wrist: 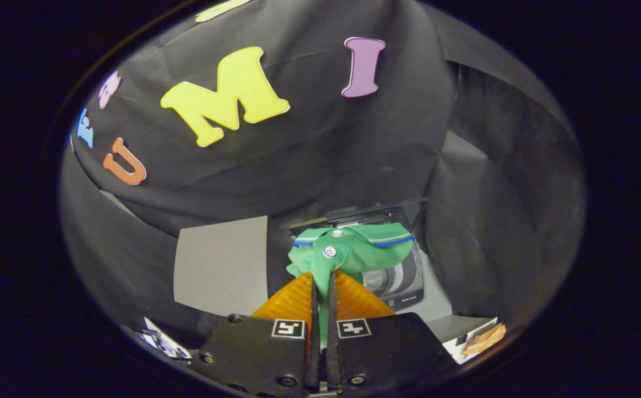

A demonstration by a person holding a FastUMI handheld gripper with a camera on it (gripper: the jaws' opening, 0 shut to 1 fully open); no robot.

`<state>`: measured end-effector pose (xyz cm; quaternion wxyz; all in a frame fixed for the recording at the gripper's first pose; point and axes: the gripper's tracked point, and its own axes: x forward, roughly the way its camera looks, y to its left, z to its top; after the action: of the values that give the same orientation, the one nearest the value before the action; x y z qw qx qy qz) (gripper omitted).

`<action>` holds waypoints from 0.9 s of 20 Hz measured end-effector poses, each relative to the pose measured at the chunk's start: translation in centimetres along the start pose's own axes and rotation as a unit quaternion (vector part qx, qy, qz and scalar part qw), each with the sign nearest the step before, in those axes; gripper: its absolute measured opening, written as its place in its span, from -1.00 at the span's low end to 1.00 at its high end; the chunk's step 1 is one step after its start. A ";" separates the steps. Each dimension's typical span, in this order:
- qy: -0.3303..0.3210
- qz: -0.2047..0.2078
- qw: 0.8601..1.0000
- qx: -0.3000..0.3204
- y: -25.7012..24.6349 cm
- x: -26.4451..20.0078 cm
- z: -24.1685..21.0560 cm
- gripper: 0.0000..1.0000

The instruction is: Put the clothes into the washing machine and then close the washing machine lid.

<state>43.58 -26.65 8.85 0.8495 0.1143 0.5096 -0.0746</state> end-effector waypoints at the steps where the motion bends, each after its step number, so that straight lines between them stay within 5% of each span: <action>1: 0.003 0.001 1.000 -0.006 -0.6 0.7 0.0 -0.84; 18: 0.080 0.021 0.996 -0.025 -7.5 16.1 -6.0 -0.84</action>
<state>44.20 -32.41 -8.94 0.8098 0.1090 0.5754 -0.0347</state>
